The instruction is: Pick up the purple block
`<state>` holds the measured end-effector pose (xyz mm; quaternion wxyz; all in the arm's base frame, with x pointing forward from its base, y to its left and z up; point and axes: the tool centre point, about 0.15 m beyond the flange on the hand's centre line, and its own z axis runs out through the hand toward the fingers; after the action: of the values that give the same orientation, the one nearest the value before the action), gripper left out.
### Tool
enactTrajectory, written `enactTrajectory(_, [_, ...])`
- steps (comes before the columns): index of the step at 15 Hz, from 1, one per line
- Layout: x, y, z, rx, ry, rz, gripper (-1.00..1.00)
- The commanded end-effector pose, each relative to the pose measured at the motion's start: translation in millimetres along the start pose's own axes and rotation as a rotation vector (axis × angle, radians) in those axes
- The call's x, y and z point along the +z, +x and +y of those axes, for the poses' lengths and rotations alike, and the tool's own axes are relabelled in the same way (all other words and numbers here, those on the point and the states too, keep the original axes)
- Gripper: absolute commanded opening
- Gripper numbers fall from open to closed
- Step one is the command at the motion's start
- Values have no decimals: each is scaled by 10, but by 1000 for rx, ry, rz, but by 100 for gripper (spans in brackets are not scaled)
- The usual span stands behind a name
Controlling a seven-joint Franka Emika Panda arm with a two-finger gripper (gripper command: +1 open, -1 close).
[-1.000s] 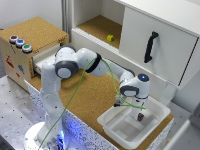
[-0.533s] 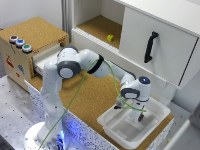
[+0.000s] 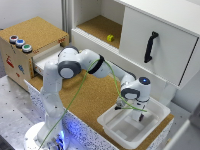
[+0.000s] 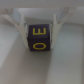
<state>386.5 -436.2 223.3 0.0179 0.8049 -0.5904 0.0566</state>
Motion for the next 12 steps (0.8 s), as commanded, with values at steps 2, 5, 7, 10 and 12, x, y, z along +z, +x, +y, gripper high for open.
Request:
enactTrajectory(2, [-976, -257, -506, -275, 113, 156, -100])
enactTrajectory(5, [-1332, -739, -641, -398, 182, 154, -100])
enactTrajectory(7, [-1520, -1110, -764, -486, 220, 147, -100])
enactTrajectory(10, [-1824, -1799, -1046, -663, 252, 171, -100])
enactTrajectory(12, [-1972, -2293, -1278, -799, 266, 189, -100])
